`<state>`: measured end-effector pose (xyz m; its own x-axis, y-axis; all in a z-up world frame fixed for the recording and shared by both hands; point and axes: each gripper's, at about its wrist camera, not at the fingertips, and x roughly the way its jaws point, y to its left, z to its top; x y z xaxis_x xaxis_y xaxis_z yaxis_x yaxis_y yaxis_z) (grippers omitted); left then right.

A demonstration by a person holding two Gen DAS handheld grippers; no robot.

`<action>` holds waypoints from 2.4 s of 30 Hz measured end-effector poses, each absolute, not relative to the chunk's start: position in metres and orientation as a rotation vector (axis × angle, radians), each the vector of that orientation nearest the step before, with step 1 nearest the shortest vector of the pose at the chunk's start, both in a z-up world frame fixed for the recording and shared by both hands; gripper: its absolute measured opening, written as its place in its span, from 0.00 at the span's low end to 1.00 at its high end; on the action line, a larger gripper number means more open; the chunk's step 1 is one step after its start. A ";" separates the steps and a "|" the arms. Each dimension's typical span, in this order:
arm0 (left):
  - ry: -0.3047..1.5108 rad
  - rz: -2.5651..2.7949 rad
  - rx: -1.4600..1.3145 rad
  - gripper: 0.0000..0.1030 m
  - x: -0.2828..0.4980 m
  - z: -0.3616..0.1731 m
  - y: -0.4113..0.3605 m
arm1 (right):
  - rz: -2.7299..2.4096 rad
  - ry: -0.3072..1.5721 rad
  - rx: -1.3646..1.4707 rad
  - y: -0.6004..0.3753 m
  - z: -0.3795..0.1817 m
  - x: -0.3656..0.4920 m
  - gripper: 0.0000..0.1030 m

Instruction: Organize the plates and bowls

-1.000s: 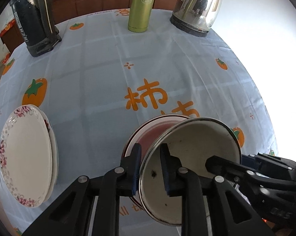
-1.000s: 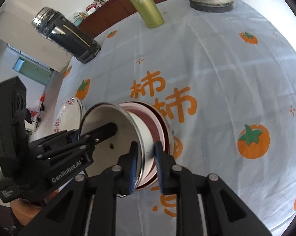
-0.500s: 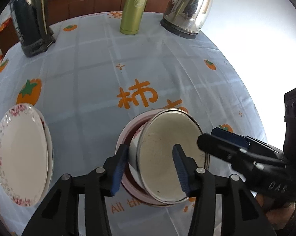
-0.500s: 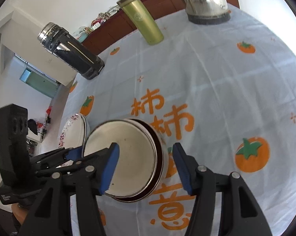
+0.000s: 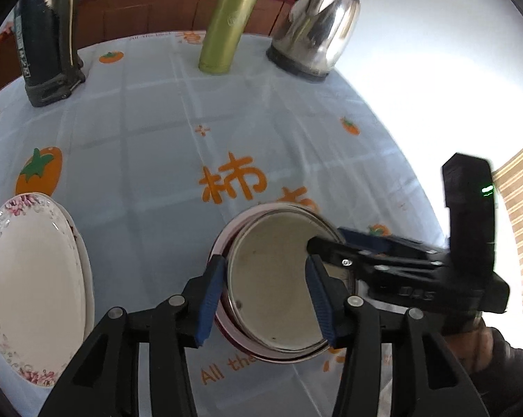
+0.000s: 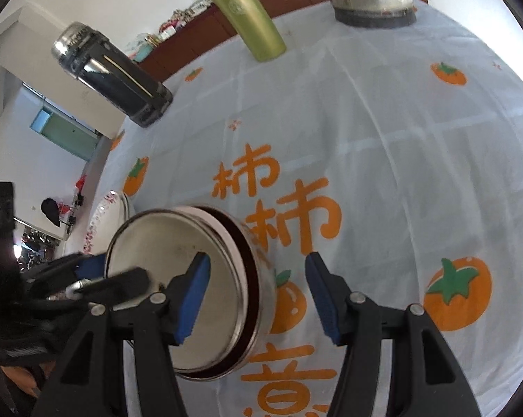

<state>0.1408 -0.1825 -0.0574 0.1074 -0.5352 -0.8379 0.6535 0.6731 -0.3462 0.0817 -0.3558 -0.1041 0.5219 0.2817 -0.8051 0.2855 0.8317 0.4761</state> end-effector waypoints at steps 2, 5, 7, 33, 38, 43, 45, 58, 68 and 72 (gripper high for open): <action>1.150 -0.867 0.118 0.54 0.144 -0.054 -0.178 | -0.009 1.054 0.613 -0.355 -0.108 0.084 0.57; 1.123 -0.832 0.098 0.55 0.152 -0.049 -0.167 | -0.025 1.080 0.605 -0.354 -0.113 0.087 0.57; 1.113 -0.804 0.089 0.54 0.157 -0.049 -0.161 | -0.016 1.079 0.622 -0.355 -0.115 0.086 0.57; 1.002 -0.509 0.117 0.55 0.129 -0.092 -0.166 | 0.000 0.680 0.598 -0.353 -0.102 0.030 0.69; 0.952 -0.484 0.128 0.55 0.124 -0.093 -0.165 | -0.058 0.560 0.561 -0.344 -0.097 0.017 0.68; 0.886 -0.467 0.119 0.55 0.116 -0.090 -0.163 | -0.131 0.439 0.545 -0.341 -0.096 -0.003 0.69; 0.860 -0.466 0.109 0.55 0.109 -0.085 -0.161 | -0.164 0.393 0.536 -0.341 -0.094 -0.015 0.69; 0.734 -0.451 0.110 0.55 0.036 -0.054 -0.115 | -0.349 0.244 0.325 -0.295 -0.070 -0.062 0.69; 0.698 -0.396 0.131 0.55 0.001 -0.061 -0.082 | -0.505 0.176 0.201 -0.256 -0.065 -0.106 0.81; 0.725 -0.405 0.104 0.55 0.007 -0.068 -0.083 | -0.486 0.172 0.182 -0.251 -0.063 -0.109 0.82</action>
<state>0.0071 -0.0825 -0.0681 0.6748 -0.3236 -0.6632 0.3947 0.9176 -0.0462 -0.1091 -0.2507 -0.0630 0.8707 -0.4465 -0.2064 0.4770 0.8689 0.1324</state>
